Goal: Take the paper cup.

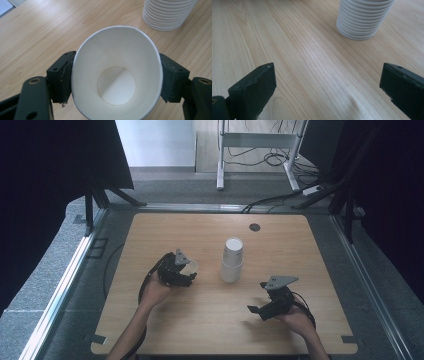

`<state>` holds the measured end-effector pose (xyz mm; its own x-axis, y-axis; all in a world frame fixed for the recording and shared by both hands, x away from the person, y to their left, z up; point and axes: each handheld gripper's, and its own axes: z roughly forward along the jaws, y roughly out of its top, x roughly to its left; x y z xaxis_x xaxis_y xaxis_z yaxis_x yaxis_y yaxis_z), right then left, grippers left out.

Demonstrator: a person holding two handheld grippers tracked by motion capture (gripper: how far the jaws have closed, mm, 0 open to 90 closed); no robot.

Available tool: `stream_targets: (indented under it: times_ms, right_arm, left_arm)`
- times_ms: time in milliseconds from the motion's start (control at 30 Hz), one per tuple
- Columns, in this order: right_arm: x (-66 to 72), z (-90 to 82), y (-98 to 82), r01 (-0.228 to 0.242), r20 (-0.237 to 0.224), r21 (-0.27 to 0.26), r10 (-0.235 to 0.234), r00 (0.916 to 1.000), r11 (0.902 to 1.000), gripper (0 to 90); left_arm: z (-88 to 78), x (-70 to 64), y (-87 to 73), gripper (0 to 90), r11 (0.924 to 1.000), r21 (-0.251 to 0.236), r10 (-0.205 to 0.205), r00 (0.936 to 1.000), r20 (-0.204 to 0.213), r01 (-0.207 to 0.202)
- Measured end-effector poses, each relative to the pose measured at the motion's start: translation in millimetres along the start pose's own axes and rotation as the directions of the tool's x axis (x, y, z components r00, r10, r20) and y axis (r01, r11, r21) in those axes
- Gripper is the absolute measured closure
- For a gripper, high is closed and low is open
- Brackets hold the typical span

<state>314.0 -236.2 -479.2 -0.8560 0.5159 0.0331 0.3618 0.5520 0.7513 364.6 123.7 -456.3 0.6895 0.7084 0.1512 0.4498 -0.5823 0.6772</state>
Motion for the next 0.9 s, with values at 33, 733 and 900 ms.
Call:
stream_targets:
  times_ms: [33, 733, 900]
  right_arm:
    - [-0.5, 0.4, -0.6, -0.003, 0.0, 0.004, 0.003, 1.0, 1.0, 0.9]
    - [-0.2, 4.3, -3.4, 0.007, -0.017, 0.031, -0.007, 0.9998, 0.9995, 2.0]
    - [0.6, 5.2, -3.7, 0.013, -0.02, 0.037, -0.013, 0.9997, 0.9992, 2.1]
  left_arm:
    - [1.1, 0.3, -0.5, 24.9, 1.0, 0.001, -0.002, 1.0, 0.001, 0.002]
    - [8.1, 3.5, -1.7, 13.8, 0.997, -0.001, -0.078, 0.9961, 0.041, 0.078]
    - [3.2, 5.8, -1.6, 8.1, 0.9932, -0.035, -0.108, 0.9915, 0.071, 0.111]
